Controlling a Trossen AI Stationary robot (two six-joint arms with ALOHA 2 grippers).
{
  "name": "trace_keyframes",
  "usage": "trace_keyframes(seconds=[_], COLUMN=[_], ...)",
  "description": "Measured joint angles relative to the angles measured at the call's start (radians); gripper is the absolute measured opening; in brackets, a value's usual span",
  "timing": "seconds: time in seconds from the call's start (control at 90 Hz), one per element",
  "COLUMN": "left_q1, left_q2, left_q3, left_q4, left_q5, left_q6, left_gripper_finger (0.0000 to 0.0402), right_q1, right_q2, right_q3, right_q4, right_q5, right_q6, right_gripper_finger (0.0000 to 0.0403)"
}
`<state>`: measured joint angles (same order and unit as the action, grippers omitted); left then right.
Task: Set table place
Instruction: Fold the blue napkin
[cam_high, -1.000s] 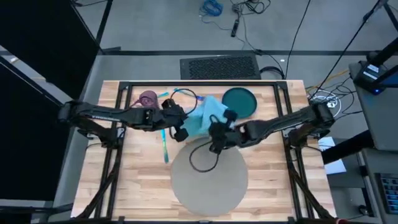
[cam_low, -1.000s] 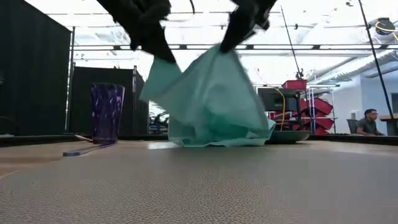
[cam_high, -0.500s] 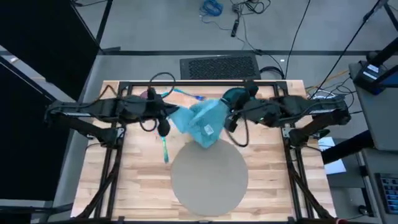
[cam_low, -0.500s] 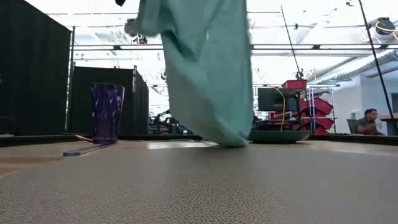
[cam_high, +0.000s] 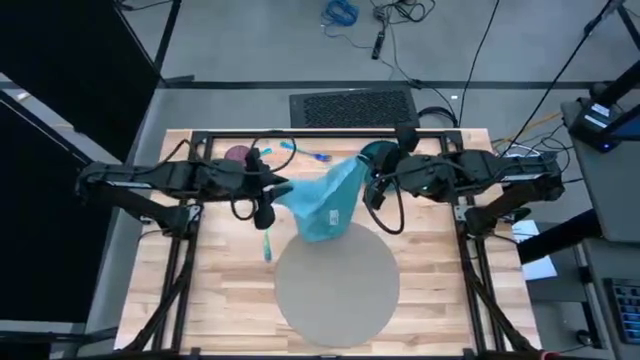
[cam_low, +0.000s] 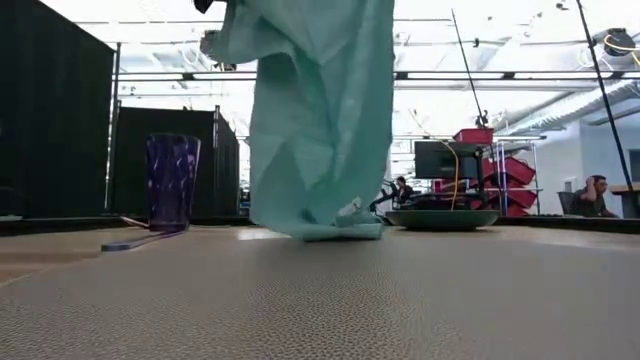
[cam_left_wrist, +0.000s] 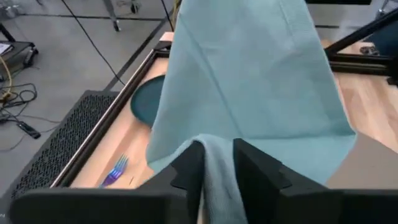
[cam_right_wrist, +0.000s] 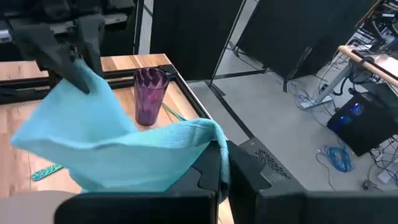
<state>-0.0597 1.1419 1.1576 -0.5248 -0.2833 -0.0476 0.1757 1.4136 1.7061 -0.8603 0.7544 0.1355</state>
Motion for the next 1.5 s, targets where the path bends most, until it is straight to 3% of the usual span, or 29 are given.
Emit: trace_keyframes(seconds=[0.367,0.722,1.022,1.222,1.5], left_q1=[-0.028,-0.069,-0.147,-0.186,-0.224], left_q2=[0.067,0.233,0.424,0.562,0.652], left_q3=[-0.001,0.000,-0.001,-0.001,-0.001], left_q4=[-0.064,-0.039,0.258,0.365,0.505], left_q5=[0.047,0.004,-0.064,-0.104,-0.185], left_q6=[0.160,0.002,-0.154,-0.190,-0.286], left_gripper_finger=[0.0158,0.0167,0.0167,0.0167,0.0167], right_q1=[0.000,-0.020,-0.071,-0.072,-0.072], right_q2=[-0.014,-0.035,-0.036,-0.035,-0.035], right_q3=[0.000,0.000,0.000,0.000,0.000], right_q4=[-0.017,-0.071,-0.121,-0.124,-0.148], right_q5=[0.002,0.000,-0.029,-0.053,-0.054], right_q6=[0.007,0.056,0.089,0.082,0.066], right_gripper_finger=[0.0000,0.0000,0.0000,0.0000,0.0000])
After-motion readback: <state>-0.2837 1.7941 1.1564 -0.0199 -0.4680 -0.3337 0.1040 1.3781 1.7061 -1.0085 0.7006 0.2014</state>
